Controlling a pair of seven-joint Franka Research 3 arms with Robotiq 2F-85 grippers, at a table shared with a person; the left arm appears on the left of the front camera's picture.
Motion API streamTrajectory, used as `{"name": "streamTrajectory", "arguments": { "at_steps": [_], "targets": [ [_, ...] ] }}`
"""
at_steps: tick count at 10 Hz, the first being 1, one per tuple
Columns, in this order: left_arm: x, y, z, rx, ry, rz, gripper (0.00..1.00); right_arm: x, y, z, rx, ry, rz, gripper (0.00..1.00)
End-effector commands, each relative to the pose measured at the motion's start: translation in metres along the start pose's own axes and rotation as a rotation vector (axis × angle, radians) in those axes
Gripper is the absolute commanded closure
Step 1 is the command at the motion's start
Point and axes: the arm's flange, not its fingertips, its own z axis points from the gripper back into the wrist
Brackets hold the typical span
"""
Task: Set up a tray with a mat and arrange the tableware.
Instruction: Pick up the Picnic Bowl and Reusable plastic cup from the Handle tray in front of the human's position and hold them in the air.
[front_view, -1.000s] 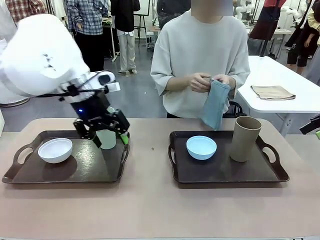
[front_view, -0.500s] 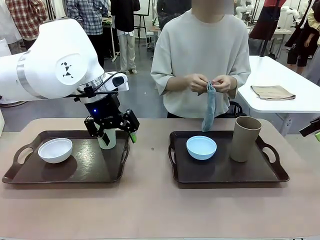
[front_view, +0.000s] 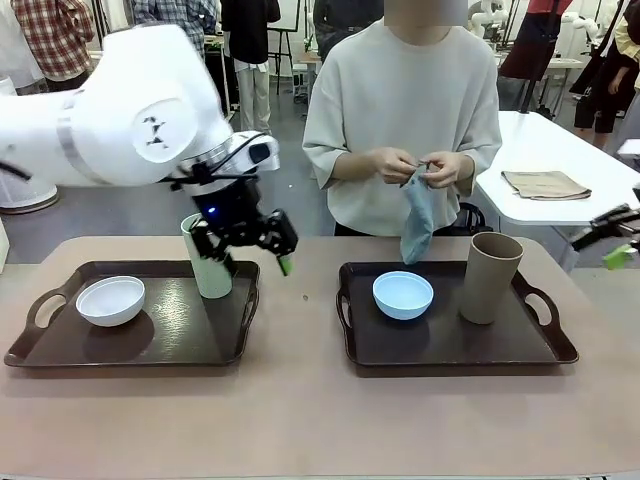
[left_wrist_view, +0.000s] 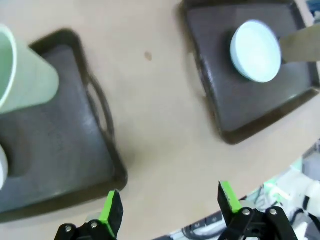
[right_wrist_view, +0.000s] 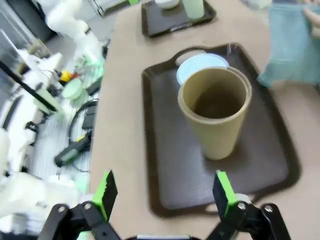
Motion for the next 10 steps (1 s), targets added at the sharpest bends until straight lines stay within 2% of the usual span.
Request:
{"name": "streamTrajectory", "arguments": {
  "at_steps": [1,6,10],
  "targets": [
    [0.036,-0.045,-0.002,0.099,-0.041,-0.018,0.00,-0.001,-0.017,-0.009,-0.059,-0.032,0.108,0.00],
    [0.065,-0.107,-0.045,0.157,-0.031,-0.079,0.00,0.003,-0.024,-0.026,-0.043,0.013,0.255,0.00],
    [0.084,-0.131,-0.084,0.202,-0.026,-0.104,0.00,-0.003,-0.041,-0.045,-0.036,0.021,0.218,0.00]
  ]
}}
